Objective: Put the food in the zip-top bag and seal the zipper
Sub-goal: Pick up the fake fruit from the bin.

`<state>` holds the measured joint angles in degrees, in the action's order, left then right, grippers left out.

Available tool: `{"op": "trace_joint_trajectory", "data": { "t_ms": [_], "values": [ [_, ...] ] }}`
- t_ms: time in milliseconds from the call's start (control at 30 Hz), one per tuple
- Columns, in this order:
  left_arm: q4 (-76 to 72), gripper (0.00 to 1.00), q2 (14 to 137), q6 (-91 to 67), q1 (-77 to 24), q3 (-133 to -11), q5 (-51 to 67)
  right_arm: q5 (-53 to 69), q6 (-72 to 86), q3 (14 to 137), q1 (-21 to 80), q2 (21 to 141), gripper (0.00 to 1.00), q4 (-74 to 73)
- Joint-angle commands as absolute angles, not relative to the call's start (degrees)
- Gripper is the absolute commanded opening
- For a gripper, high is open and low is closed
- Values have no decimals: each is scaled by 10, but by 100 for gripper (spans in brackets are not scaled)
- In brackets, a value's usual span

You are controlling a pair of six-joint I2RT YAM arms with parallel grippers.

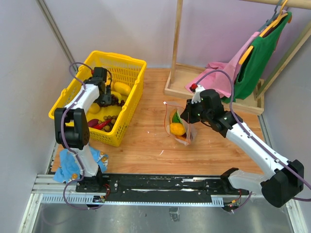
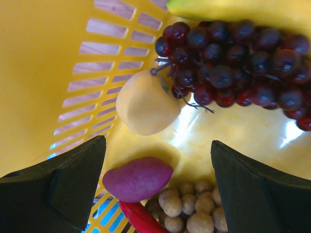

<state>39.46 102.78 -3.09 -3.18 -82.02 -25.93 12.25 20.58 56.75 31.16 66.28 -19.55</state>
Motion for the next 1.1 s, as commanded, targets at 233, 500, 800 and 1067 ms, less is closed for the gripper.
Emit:
{"op": "trace_joint_trajectory", "data": {
  "t_ms": [233,500,800,1067],
  "values": [
    [366,88,1103,-23,-1,-841,-271,121,191,587,316,673,3,-187],
    [351,85,1154,-22,12,-852,-265,123,195,586,315,680,3,-186],
    [352,70,1170,-27,18,-855,-238,123,197,585,314,684,3,-186],
    [366,46,1130,-36,18,-861,-230,125,198,588,313,690,3,-186]
  ]
}}
